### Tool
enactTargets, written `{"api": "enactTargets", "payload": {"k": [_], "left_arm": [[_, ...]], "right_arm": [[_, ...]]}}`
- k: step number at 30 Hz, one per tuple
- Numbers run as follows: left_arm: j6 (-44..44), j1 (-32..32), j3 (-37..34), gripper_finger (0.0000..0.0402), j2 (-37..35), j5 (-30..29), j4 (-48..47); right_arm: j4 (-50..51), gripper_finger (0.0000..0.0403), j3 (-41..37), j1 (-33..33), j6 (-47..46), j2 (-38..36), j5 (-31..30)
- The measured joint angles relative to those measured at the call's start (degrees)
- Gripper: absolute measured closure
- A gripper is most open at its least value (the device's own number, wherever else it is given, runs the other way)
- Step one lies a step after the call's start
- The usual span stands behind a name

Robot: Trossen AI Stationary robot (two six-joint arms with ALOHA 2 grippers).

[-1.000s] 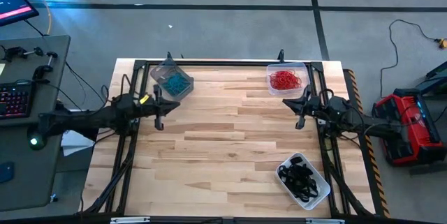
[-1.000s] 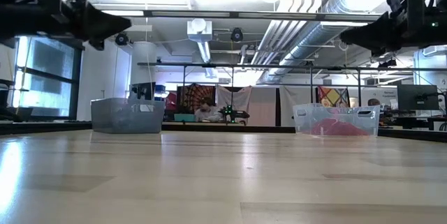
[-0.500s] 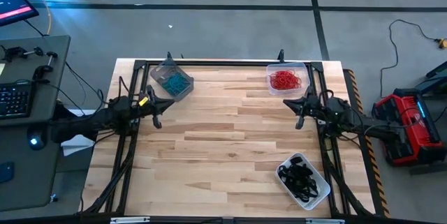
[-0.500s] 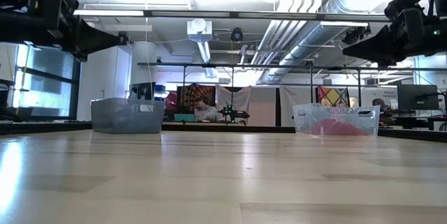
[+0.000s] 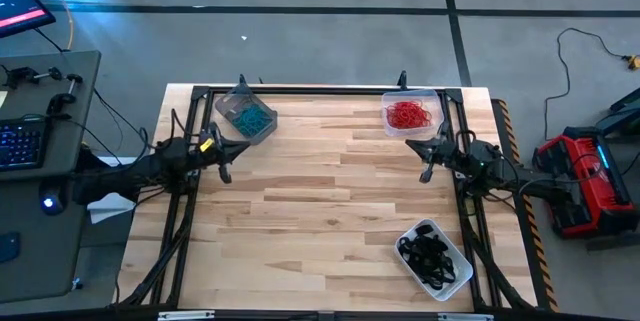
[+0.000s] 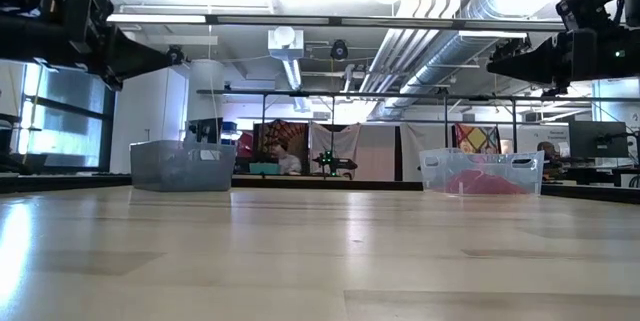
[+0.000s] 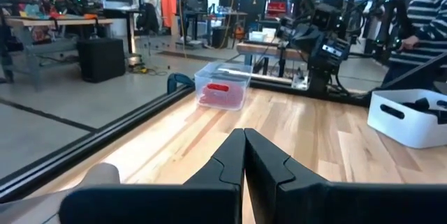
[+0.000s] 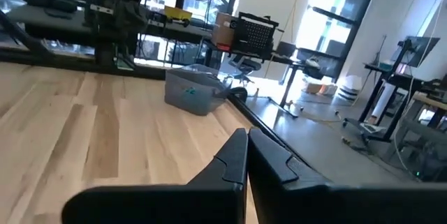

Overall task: Sort rubber bands into baskets
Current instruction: Return to Home Position

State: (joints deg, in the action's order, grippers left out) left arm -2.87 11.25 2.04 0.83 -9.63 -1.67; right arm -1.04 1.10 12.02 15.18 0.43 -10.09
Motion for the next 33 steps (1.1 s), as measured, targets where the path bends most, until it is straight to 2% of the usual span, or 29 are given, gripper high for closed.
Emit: {"api": "enactTargets", "payload": {"k": [9,33], "left_arm": [[0.1,0.0,0.0,0.0401,1.8,0.3,-0.1],[0.0,0.0,0.0,0.0401,1.8,0.3,0.0]], "right_arm": [[0.0,0.0403,0.0,0.0,-5.1,0.1,0.0],[0.0,0.0402,0.0,0.0,-4.7,0.1,0.0]]}}
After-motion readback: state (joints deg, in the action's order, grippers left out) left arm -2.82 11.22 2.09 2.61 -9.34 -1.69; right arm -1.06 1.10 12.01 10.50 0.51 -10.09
